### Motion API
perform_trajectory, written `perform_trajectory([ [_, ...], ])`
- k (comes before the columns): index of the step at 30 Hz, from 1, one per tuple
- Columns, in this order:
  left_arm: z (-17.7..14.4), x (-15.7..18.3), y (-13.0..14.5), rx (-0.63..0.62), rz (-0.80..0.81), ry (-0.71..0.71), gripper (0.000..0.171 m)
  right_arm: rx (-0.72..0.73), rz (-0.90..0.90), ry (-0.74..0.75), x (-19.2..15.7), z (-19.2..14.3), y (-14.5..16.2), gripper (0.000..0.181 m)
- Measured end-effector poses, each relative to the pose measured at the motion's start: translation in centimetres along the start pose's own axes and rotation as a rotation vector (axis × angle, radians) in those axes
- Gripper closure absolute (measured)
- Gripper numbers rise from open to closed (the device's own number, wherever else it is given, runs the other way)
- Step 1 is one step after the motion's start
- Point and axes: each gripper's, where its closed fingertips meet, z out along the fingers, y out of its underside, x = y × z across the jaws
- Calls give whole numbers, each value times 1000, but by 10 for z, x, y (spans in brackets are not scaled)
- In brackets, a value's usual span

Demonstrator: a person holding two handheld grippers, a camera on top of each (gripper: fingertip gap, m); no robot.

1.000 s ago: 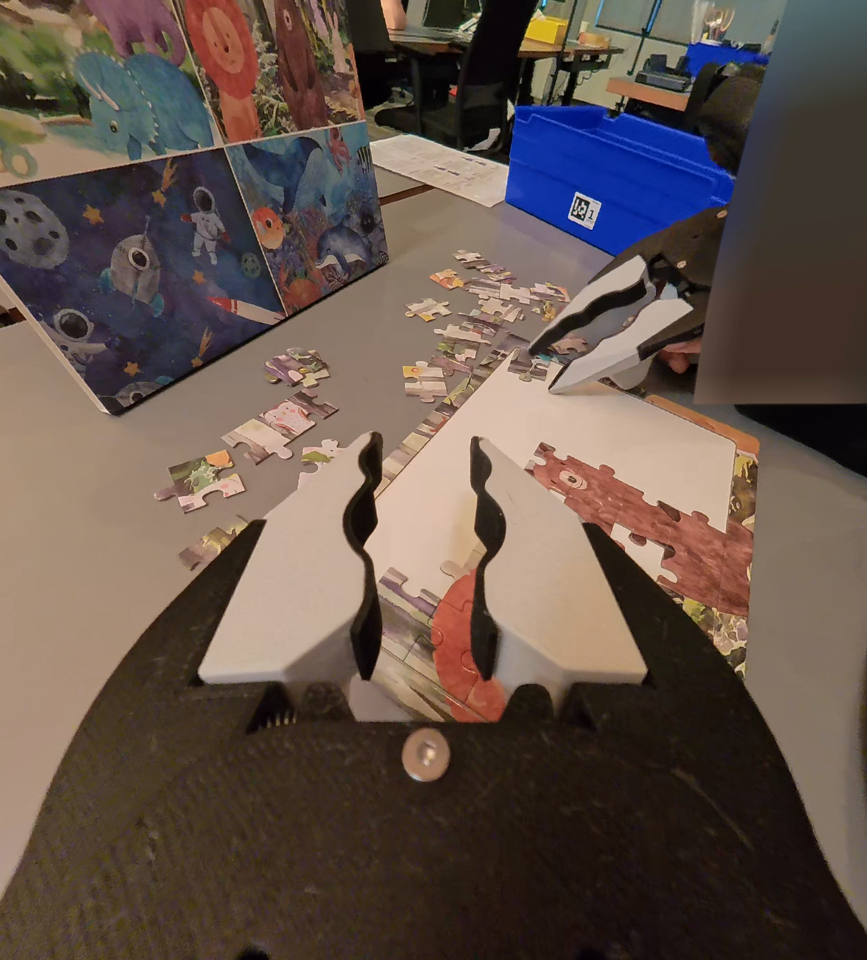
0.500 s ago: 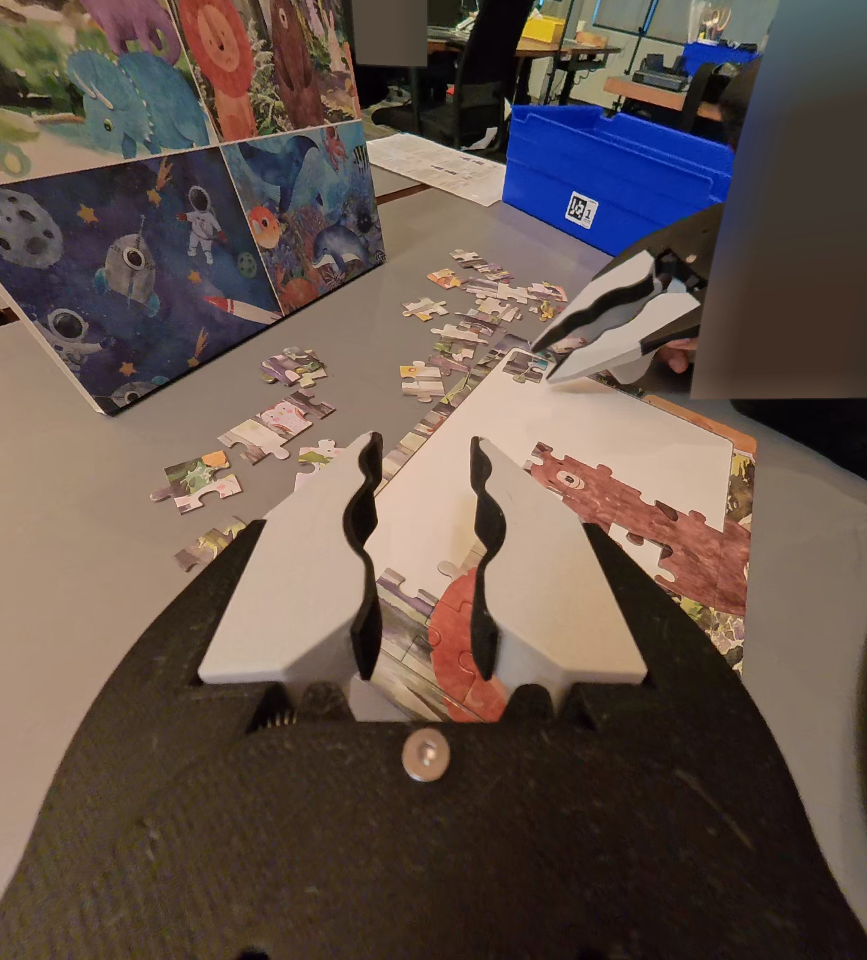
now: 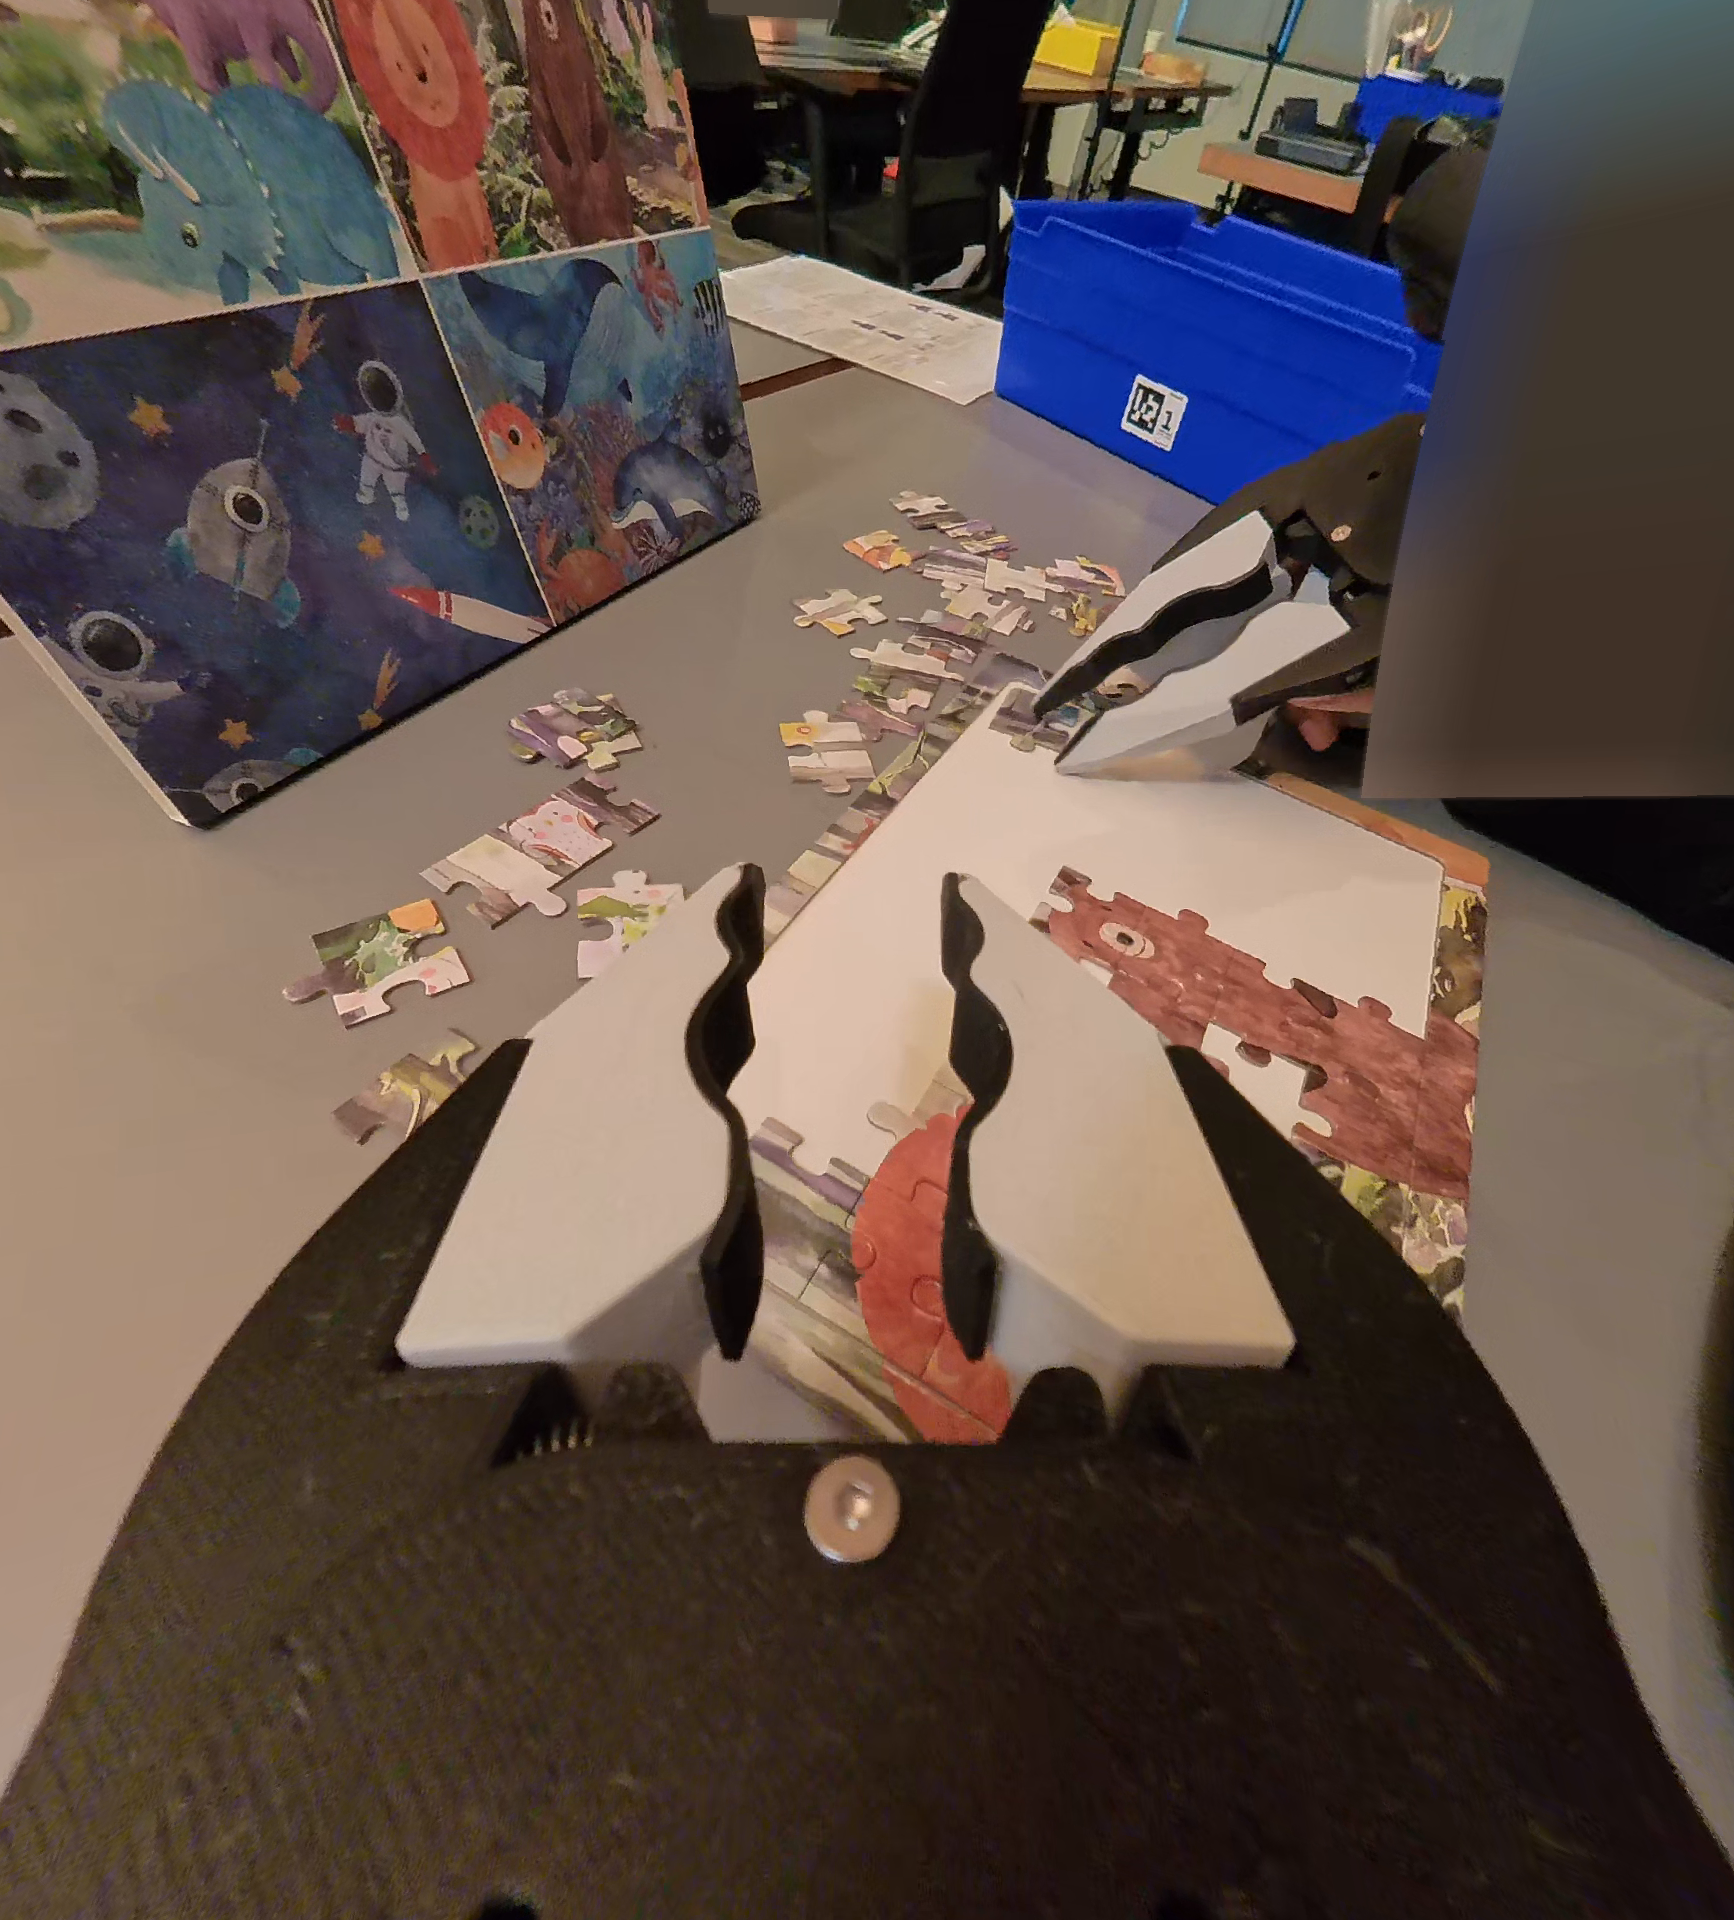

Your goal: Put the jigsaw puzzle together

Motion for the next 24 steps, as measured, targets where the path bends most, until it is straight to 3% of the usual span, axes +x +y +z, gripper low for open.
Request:
perform_trajectory([
  [10, 1, 0, 2, -11, -2, -1, 139, 15, 112, 75, 21, -5, 2, 155],
  [19, 1, 0, 2, -12, 1, -1, 139, 20, 6, 55, 15, -5, -4, 148],
  [24, 1, 0, 2, -10, -1, 0, 139, 7, 15, 20, 20, -11, 6, 133],
])
